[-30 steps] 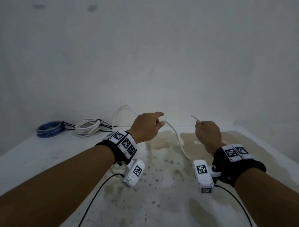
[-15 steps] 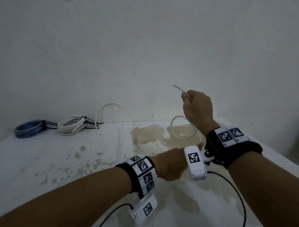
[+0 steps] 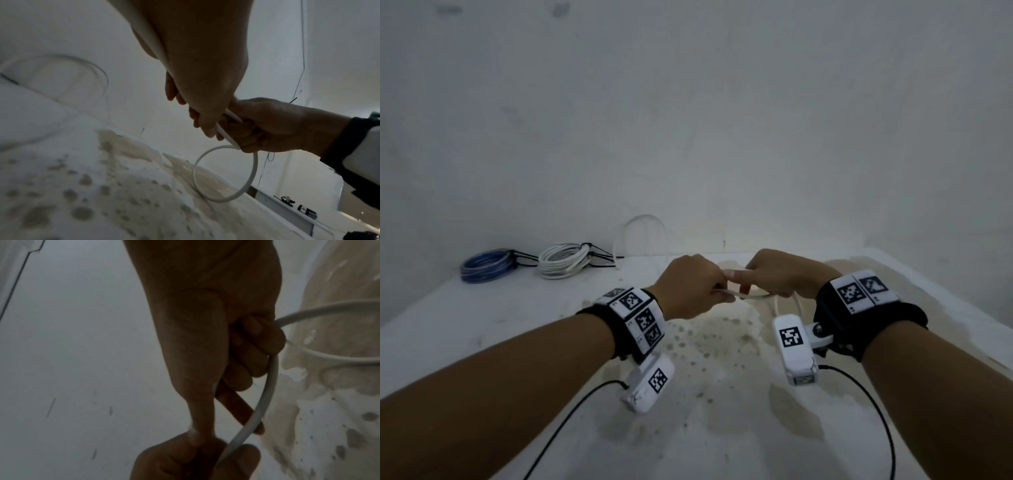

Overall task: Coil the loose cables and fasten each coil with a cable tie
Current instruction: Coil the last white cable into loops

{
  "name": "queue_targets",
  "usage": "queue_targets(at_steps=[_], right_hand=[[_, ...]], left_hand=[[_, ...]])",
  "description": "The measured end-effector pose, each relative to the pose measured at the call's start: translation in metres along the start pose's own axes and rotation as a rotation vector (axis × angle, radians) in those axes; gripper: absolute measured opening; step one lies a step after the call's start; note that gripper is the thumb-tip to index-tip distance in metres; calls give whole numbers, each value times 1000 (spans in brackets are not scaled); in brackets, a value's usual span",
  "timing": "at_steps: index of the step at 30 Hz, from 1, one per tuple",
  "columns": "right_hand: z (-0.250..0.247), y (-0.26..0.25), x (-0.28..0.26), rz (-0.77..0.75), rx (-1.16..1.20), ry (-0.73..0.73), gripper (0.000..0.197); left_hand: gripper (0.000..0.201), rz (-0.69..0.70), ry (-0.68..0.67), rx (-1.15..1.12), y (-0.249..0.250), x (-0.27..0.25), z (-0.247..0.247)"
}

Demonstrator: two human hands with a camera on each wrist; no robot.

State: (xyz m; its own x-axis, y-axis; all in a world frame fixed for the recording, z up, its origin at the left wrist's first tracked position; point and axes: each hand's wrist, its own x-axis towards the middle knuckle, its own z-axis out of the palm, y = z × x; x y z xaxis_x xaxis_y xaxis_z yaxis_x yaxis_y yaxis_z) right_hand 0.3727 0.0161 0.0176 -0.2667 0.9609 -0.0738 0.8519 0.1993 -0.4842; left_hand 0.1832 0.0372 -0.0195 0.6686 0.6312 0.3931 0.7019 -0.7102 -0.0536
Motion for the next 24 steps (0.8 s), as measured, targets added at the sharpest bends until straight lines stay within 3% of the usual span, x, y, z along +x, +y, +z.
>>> queue_targets(at_steps=[2, 4, 7, 10, 13, 15, 17, 19, 22, 24], right_hand=[[3, -8, 9, -59, -55, -32, 47], [2, -14, 17, -71, -254, -24, 43], [-3, -5, 26, 98, -507, 92, 47], [-11, 10, 19, 272, -536, 278, 42], [-13, 14, 11, 323, -540, 319, 40], [-14, 19, 8, 361, -542, 362, 32], [-19, 25, 7, 391, -494, 433, 26], [-23, 27, 9, 410, -349, 504, 33], [-34, 14, 15, 345, -209, 650, 33], [-46, 4, 15, 269, -159, 803, 36]], left_hand=[[32, -54, -36, 96, -14, -10, -14], [29, -155, -111, 137, -33, -24, -17], [31, -386, -202, 167, -75, -53, -14], [24, -599, -294, 235, -113, -80, -12], [25, -759, -425, 182, -128, -93, 1], [26, -799, -380, 134, -130, -90, 10], [27, -788, -239, 66, -128, -73, 5], [34, -752, -99, -123, -125, -46, -9], [80, -821, -40, -624, -111, -11, -37], [96, -901, -94, -686, -105, 0, -45]])
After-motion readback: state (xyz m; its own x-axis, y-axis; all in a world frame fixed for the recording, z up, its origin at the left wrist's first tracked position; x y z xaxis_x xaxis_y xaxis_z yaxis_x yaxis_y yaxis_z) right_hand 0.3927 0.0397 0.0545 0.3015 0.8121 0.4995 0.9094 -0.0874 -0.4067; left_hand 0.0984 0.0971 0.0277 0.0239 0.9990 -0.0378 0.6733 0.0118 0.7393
